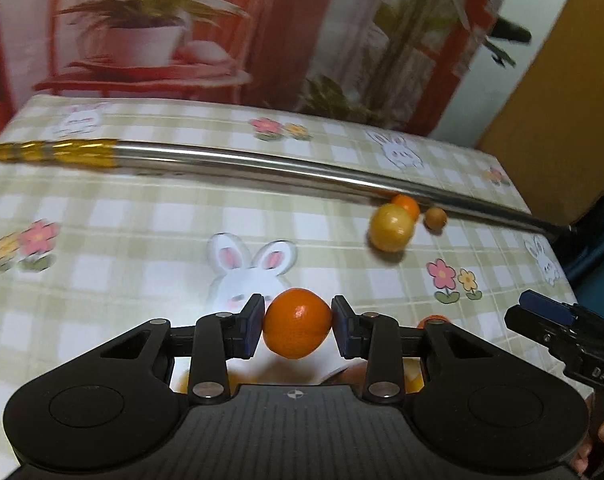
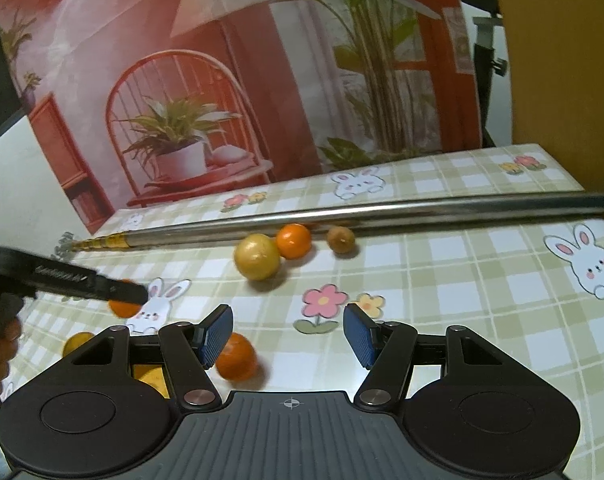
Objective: Organize fruits
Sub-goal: 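Hold the tangerine in the left tool while the right tool grasps a yellow grapefruit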
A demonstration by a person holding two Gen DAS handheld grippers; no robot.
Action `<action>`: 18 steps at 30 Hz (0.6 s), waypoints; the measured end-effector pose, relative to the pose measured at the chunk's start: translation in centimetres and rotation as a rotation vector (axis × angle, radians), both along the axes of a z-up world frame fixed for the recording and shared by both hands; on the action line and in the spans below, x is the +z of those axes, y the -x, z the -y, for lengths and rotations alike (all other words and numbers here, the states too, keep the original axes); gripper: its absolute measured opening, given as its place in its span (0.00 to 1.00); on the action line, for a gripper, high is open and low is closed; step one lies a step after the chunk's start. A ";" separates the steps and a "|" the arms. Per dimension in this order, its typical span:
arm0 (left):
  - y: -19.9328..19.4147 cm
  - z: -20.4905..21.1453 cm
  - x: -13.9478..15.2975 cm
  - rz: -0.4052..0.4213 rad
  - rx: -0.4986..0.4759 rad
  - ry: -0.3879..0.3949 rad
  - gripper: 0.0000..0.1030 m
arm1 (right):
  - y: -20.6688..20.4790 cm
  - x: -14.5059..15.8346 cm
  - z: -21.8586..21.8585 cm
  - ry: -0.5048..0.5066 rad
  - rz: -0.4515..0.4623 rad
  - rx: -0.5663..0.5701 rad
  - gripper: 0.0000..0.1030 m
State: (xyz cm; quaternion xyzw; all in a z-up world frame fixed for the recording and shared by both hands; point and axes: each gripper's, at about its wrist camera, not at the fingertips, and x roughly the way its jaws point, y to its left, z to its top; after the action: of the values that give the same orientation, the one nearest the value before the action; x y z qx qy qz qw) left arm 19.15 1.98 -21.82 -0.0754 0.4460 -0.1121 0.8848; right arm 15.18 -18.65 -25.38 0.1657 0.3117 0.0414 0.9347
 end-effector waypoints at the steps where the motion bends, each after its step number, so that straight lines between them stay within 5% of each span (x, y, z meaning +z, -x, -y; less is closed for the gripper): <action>1: 0.6 -0.9 0.2 0.005 0.017 0.005 0.37 | -0.1 0.2 -0.4 0.004 0.003 0.009 0.56; 18: 6.8 -11.3 2.4 0.088 0.223 0.004 0.37 | -3.9 3.1 -12.4 0.125 -0.016 0.319 0.56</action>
State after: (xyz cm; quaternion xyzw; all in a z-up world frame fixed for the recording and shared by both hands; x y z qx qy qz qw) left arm 12.31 13.31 -19.46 -0.1212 0.3951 -0.0170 0.9104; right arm 19.08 -6.27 -22.29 0.0559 0.3437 0.1681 0.9222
